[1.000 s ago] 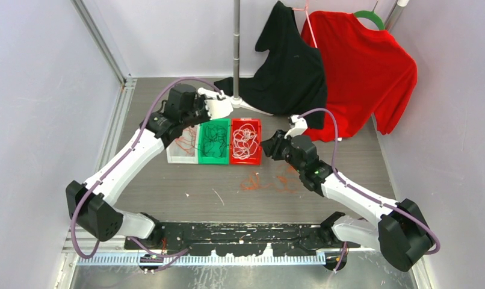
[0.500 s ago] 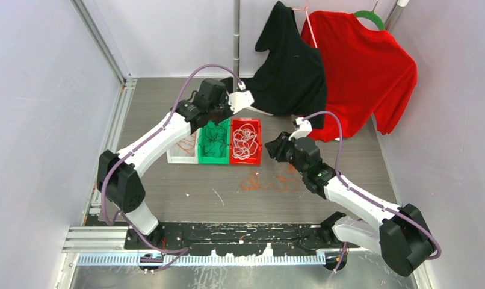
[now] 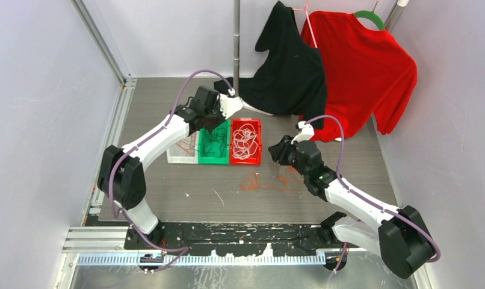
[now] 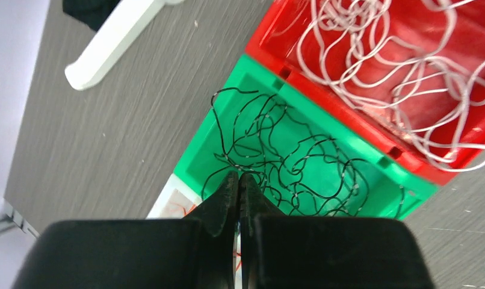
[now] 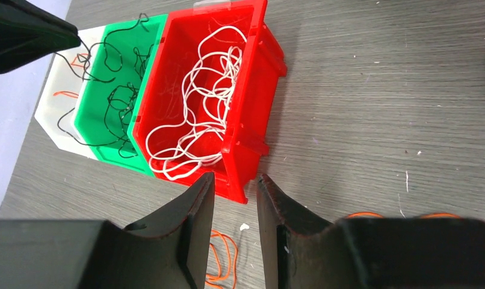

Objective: Untangle the cables
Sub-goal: Place the cable in the bin.

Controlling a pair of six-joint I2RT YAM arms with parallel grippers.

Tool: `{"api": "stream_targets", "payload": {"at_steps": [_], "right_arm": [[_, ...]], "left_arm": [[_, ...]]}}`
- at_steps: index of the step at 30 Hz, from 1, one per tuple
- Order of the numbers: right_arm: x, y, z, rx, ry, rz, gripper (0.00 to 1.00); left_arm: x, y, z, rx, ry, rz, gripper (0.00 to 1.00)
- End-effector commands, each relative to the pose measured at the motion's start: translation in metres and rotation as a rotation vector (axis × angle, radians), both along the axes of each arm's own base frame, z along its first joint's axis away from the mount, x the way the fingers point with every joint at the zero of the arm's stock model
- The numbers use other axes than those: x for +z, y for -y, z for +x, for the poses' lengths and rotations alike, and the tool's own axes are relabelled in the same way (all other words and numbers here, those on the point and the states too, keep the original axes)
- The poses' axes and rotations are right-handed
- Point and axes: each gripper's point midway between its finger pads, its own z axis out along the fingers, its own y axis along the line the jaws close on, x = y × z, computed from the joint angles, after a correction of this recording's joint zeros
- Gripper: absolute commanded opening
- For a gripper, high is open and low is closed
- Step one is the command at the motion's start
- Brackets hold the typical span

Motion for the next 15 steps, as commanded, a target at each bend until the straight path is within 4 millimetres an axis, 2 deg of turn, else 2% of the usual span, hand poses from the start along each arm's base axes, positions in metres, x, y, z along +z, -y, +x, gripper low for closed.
{"api": "stream_targets", "payload": {"at_steps": [1, 5, 8, 15], "right_arm": [[0.016, 0.003, 0.004, -0.021, 0.053, 0.031, 0.37], [0.015, 0.004, 0.004, -0.027, 0.048, 0.037, 0.37], [0.015, 0.004, 0.003, -0.027, 0.042, 0.033, 0.36], [0.014, 0.008, 0.002, -0.04, 0.043, 0.025, 0.36]], "left_arm": [[-0.006, -0.002, 0.016, 0.01, 0.045, -0.024, 0.0], [-0.034, 0.003, 0.012, 0.014, -0.006, -0.042, 0.0], [-0.047, 0.014, 0.009, 0.025, -0.073, -0.09, 0.0], [-0.045, 0.055, 0.004, -0.026, -0.093, -0.124, 0.0]]}}
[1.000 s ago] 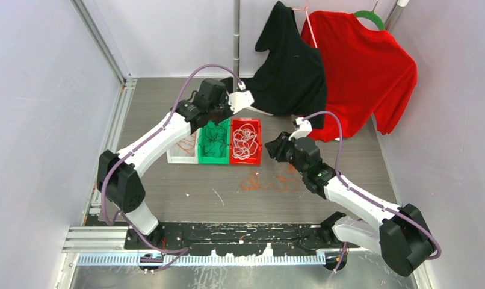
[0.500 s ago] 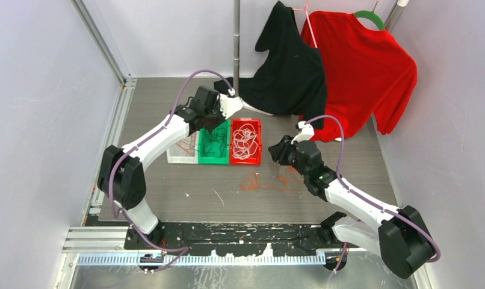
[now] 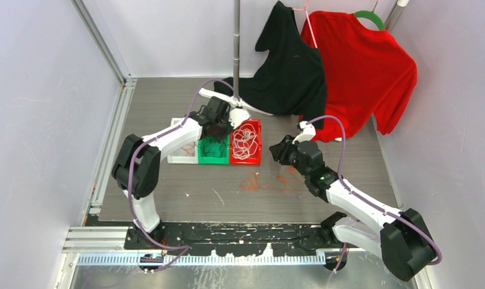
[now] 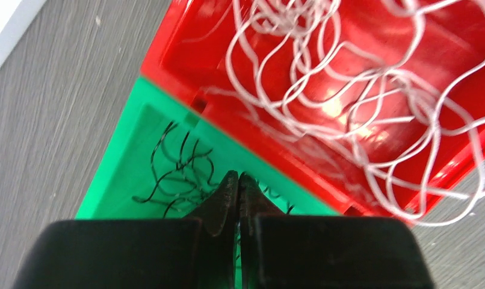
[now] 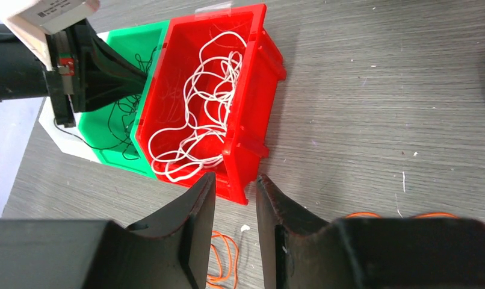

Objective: Untangle the cables
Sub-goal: Place the cable in the bin.

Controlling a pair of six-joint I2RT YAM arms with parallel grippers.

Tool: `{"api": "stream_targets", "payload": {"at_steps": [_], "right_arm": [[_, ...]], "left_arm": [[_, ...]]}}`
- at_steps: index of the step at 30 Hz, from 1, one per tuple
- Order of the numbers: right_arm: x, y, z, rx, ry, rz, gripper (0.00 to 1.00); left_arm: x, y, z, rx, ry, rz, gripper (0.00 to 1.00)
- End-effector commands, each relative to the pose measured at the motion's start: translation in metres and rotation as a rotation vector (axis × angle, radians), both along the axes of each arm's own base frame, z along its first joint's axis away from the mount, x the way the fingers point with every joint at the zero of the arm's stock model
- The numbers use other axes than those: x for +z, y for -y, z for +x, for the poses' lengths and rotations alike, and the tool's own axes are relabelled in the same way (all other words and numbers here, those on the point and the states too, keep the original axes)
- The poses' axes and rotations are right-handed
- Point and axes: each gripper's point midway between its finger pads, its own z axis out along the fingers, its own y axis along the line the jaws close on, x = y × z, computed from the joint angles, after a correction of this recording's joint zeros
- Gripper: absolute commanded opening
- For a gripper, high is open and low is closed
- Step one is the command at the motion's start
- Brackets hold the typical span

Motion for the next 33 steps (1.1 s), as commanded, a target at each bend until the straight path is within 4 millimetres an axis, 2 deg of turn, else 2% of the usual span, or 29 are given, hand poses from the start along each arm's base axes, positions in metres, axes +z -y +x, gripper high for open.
{"api": "stream_targets", "payload": {"at_steps": [1, 6, 12, 15, 17, 19, 20, 22, 24, 26, 30, 33], "right_arm": [[0.012, 0.005, 0.002, -0.031, 0.04, 0.021, 0.36], [0.01, 0.006, 0.001, -0.03, 0.036, 0.021, 0.36], [0.004, 0.003, -0.001, -0.015, 0.025, 0.027, 0.36], [0.002, 0.002, 0.0, -0.011, 0.018, 0.031, 0.36], [0.001, 0.0, 0.0, -0.006, 0.015, 0.035, 0.36], [0.003, -0.002, 0.002, -0.002, 0.016, 0.038, 0.36], [0.004, -0.002, 0.002, 0.0, 0.018, 0.04, 0.36], [0.007, -0.003, 0.002, 0.003, 0.021, 0.04, 0.36], [0.01, -0.004, 0.003, 0.007, 0.023, 0.041, 0.35], [0.013, -0.005, 0.002, 0.012, 0.025, 0.043, 0.35], [0.014, -0.005, 0.001, 0.015, 0.022, 0.046, 0.35], [0.015, -0.005, -0.001, 0.016, 0.022, 0.051, 0.34]], "left_arm": [[0.031, 0.043, 0.012, -0.028, 0.06, -0.112, 0.0], [0.011, 0.036, 0.019, 0.014, 0.057, -0.066, 0.0], [-0.005, 0.013, 0.03, 0.042, 0.082, -0.017, 0.0], [-0.02, 0.001, 0.031, 0.049, 0.084, 0.015, 0.0], [-0.021, -0.001, 0.033, 0.057, 0.069, 0.016, 0.0], [-0.014, 0.002, 0.034, 0.054, 0.043, 0.005, 0.0], [-0.007, 0.006, 0.033, 0.041, 0.033, -0.008, 0.08], [0.007, 0.011, 0.029, 0.004, 0.005, -0.021, 0.34], [0.021, 0.014, 0.024, -0.029, -0.021, -0.025, 0.53], [0.034, 0.014, 0.02, -0.057, -0.032, -0.023, 0.66], [0.055, 0.009, 0.017, -0.092, -0.03, -0.001, 0.68], [0.064, 0.002, 0.016, -0.106, -0.024, 0.036, 0.68]]}}
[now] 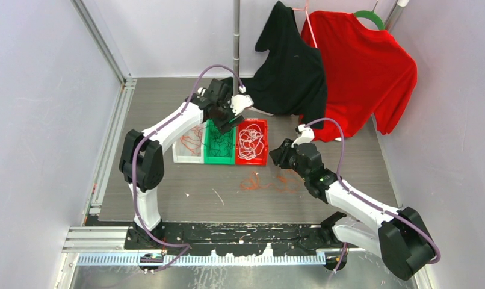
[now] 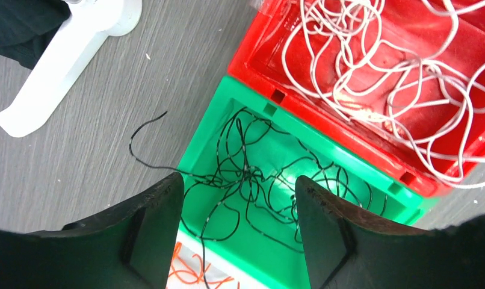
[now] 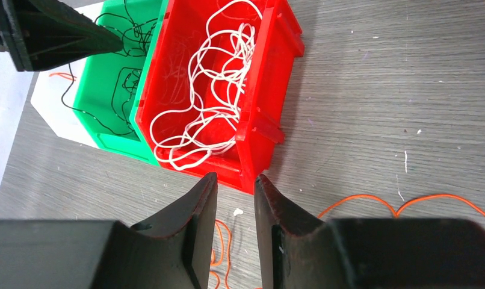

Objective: Untangle the cables
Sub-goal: Place the cable in the bin.

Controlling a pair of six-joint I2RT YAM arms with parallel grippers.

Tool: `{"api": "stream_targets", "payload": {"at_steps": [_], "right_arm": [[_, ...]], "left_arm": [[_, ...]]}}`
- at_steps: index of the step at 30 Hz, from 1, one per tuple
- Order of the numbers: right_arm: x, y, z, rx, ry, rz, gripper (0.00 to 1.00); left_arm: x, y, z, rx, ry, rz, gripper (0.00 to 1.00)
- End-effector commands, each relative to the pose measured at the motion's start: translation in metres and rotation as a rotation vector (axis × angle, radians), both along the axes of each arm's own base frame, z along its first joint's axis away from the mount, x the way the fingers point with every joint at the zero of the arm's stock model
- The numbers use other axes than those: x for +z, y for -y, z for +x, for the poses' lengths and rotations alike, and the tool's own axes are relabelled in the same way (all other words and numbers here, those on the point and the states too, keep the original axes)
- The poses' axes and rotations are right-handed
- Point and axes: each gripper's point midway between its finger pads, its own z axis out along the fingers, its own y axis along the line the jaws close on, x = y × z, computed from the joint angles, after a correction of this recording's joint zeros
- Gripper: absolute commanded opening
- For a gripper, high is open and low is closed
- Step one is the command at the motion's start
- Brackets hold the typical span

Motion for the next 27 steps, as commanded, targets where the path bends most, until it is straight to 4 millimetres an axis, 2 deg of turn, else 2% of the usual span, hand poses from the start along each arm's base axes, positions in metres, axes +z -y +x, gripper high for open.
{"api": "stream_targets", "payload": {"at_steps": [1, 6, 10, 14, 17, 19, 22, 27], "right_arm": [[0.034, -0.005, 0.008, -0.003, 0.067, 0.062, 0.34], [0.035, -0.004, 0.006, -0.001, 0.065, 0.063, 0.34], [0.034, -0.006, 0.006, 0.005, 0.062, 0.068, 0.34], [0.032, -0.008, 0.006, 0.01, 0.056, 0.078, 0.34], [0.029, -0.009, 0.006, 0.011, 0.05, 0.083, 0.33], [0.029, -0.011, 0.006, 0.015, 0.049, 0.086, 0.33], [0.028, -0.011, 0.006, 0.016, 0.047, 0.086, 0.32], [0.03, -0.01, 0.005, 0.016, 0.052, 0.086, 0.31]], "left_arm": [[0.029, -0.015, -0.015, -0.057, -0.014, 0.047, 0.69], [0.052, -0.034, -0.029, -0.087, -0.038, 0.094, 0.72], [0.065, -0.06, -0.044, -0.131, -0.097, 0.107, 0.77], [0.062, -0.096, -0.043, -0.075, -0.155, 0.1, 0.73], [0.051, -0.111, -0.042, -0.019, -0.208, 0.059, 0.69], [0.043, -0.115, -0.043, 0.016, -0.246, 0.02, 0.68], [0.034, -0.109, -0.046, 0.046, -0.31, -0.048, 0.66], [0.025, -0.102, -0.038, 0.107, -0.366, -0.146, 0.64]]}}
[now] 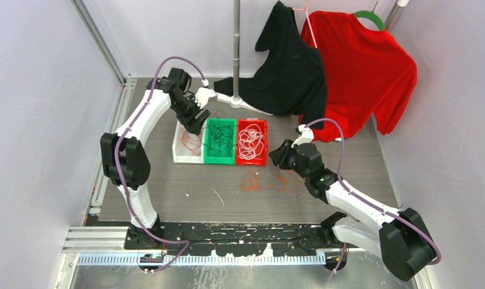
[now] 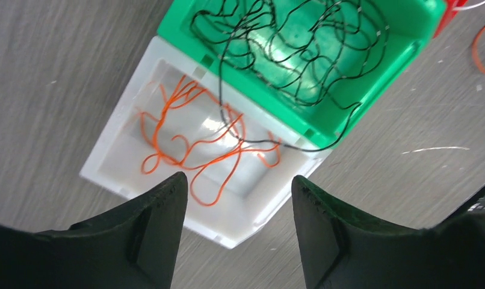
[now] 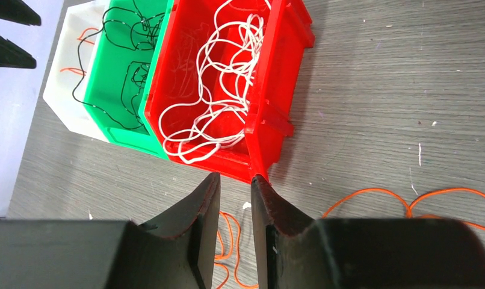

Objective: Untangle the cables
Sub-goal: Place the cable in the bin.

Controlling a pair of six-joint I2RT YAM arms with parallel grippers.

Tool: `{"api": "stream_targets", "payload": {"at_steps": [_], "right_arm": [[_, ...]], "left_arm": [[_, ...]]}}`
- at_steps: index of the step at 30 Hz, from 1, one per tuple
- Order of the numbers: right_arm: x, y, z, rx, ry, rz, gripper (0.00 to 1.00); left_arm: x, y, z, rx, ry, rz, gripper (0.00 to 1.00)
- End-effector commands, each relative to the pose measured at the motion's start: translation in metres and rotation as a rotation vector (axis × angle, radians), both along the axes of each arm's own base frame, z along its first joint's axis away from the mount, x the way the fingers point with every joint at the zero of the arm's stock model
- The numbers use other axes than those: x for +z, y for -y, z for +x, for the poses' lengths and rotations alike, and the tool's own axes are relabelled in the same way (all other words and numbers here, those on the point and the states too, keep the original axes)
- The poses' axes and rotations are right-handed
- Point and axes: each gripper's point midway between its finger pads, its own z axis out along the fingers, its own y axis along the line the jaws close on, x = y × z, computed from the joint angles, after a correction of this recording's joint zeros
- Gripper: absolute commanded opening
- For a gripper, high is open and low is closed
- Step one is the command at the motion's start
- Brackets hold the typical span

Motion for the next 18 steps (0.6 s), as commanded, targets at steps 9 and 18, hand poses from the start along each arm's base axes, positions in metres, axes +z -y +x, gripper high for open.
{"api": "stream_targets", "payload": {"at_steps": [9, 18], "right_arm": [[0.029, -0.004, 0.008, -0.005, 0.08, 0.059, 0.29], [0.031, -0.004, 0.008, -0.005, 0.086, 0.067, 0.27]], "left_arm": [[-0.026, 0.028, 0.005, 0.109, -0.15, -0.185, 0.57], [-0.031, 0.027, 0.011, 0.125, -0.131, -0.185, 0.42]]}}
